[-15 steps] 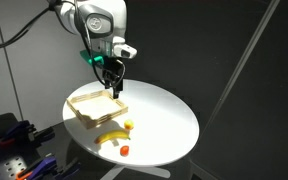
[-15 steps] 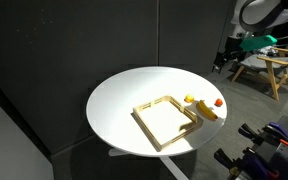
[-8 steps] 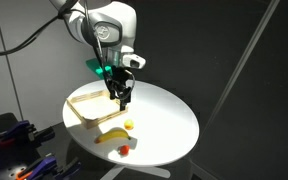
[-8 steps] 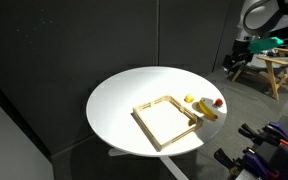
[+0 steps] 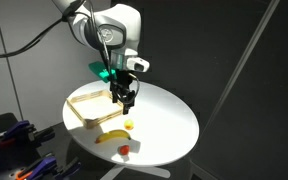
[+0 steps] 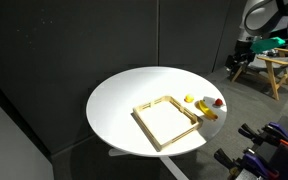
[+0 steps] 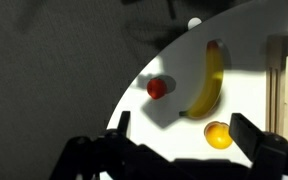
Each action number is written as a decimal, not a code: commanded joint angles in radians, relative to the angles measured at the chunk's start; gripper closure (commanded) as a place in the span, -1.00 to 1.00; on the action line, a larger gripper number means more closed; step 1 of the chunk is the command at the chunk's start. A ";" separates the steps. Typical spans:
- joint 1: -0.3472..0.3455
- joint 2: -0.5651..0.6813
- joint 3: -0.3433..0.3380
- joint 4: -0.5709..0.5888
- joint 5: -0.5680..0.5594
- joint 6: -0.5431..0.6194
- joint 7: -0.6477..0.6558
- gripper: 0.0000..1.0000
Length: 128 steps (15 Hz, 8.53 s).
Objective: Put the red fruit in the crate
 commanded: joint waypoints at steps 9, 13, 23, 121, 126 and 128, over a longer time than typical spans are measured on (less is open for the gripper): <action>-0.004 0.053 -0.011 -0.015 0.057 0.100 -0.075 -1.00; -0.010 0.112 -0.015 -0.021 0.100 0.198 -0.129 -1.00; -0.079 0.270 0.015 0.027 0.300 0.297 -0.341 -1.00; 0.127 0.246 0.071 -0.031 0.079 0.282 0.003 0.51; 0.181 0.259 0.082 -0.023 0.065 0.288 0.072 0.51; 0.196 0.266 0.090 -0.018 0.069 0.293 0.087 0.51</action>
